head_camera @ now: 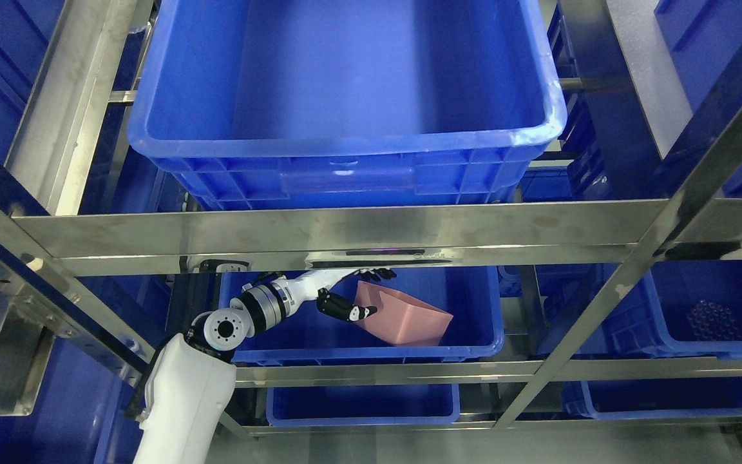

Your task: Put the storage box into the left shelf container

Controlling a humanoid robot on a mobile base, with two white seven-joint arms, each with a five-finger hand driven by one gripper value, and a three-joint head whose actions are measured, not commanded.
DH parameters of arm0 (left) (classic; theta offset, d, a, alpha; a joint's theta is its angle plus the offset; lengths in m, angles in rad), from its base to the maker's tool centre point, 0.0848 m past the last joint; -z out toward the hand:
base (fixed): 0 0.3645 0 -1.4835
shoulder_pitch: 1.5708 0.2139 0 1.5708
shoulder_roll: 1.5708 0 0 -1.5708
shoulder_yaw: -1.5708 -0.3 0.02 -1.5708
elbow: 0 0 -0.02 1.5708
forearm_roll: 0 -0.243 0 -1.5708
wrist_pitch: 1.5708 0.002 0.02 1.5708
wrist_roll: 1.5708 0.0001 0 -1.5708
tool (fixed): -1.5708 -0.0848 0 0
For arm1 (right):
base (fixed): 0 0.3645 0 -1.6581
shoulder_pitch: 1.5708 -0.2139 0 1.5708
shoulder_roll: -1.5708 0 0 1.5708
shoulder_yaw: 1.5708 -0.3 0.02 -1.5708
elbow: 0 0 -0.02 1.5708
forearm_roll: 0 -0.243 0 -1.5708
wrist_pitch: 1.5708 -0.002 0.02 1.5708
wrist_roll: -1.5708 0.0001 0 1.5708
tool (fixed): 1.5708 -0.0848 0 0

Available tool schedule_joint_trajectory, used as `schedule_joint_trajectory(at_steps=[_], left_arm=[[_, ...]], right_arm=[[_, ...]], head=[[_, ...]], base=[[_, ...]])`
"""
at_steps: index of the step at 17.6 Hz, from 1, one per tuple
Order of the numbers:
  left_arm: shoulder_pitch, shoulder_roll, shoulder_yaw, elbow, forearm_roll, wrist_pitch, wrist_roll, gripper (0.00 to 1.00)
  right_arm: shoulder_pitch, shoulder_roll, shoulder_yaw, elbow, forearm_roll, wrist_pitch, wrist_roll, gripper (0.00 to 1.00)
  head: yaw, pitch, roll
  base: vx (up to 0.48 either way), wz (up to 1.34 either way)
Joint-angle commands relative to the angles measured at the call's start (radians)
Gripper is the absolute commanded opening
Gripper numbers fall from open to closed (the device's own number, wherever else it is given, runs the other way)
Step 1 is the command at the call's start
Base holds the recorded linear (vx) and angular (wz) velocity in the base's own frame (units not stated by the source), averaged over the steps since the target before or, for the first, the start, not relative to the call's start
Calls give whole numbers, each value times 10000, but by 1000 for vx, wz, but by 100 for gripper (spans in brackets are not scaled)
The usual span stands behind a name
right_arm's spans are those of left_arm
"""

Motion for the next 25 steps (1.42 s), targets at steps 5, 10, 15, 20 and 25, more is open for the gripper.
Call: schedule_joint_trajectory(at_steps=[5, 10, 15, 20, 25], left_arm=[[378, 175, -271, -880, 4313, 444, 4707, 99], [1683, 175, -120, -3228, 5976, 1656, 4830, 99], [3431, 175, 173, -6033, 6006, 2760, 4799, 100], [4046, 175, 1000, -6590, 6006, 2822, 4815, 100], [4891, 175, 1307, -6590, 6006, 2624, 4815, 100]], right_arm=[[123, -174, -46, -175, 15, 6, 3, 100], [123, -174, -46, -175, 15, 6, 3, 100], [123, -174, -46, -175, 15, 6, 3, 100], [123, -174, -46, -175, 15, 6, 3, 100], [123, -174, -46, -175, 15, 6, 3, 100]], head=[[0, 0, 0], [0, -1, 0], [0, -1, 0], [0, -1, 0], [0, -1, 0]], base=[[0, 0], [0, 0], [0, 0], [0, 0], [0, 0]])
